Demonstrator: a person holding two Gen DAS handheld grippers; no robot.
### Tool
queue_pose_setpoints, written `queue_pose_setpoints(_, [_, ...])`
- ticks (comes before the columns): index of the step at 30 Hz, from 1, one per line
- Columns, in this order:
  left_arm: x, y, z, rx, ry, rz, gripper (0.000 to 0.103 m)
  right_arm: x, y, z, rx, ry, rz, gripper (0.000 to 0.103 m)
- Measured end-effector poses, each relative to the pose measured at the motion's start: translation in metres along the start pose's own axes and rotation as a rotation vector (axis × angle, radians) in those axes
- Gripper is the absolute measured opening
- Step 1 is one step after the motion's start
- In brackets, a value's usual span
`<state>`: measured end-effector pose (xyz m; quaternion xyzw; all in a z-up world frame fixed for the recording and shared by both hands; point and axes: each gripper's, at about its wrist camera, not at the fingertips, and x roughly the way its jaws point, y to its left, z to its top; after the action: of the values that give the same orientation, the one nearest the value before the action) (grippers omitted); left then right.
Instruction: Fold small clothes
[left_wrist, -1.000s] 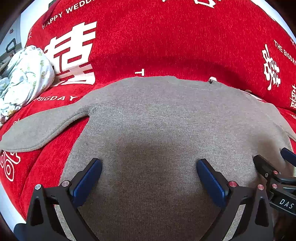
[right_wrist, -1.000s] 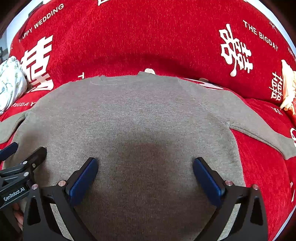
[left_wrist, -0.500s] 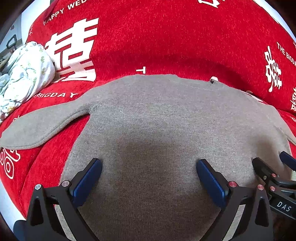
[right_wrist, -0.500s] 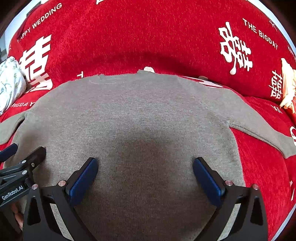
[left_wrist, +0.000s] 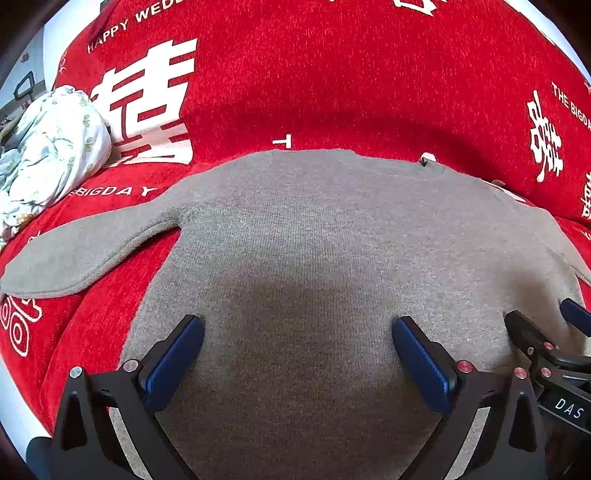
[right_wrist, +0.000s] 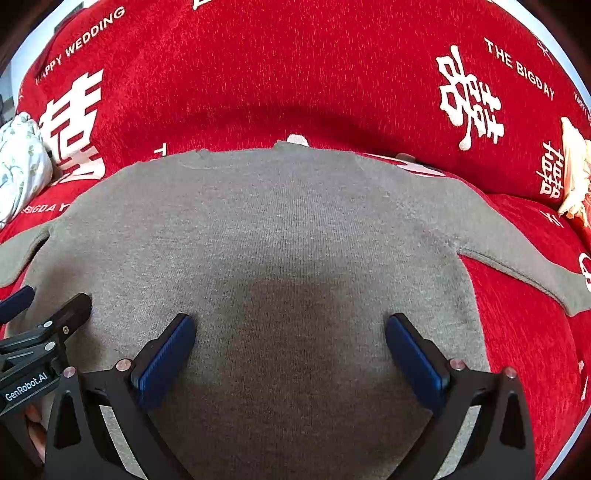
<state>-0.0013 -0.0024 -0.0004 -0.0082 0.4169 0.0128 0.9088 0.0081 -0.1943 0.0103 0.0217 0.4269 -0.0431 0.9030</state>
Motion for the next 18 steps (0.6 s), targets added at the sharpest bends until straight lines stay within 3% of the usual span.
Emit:
queue_pose_setpoints(10, [0.0006, -0.0007, 0.0019, 0.000, 0.005, 0.005, 0.103, -0.0002, 0.0002, -0.0005, -0.002, 0.002, -0.007, 0.103])
queue_pose_setpoints(18, [0.0020, 0.0008, 0.0084, -0.025, 0.061, 0.004, 0.103, -0.0004, -0.0004, -0.0002, -0.004, -0.001, -0.008, 0.103])
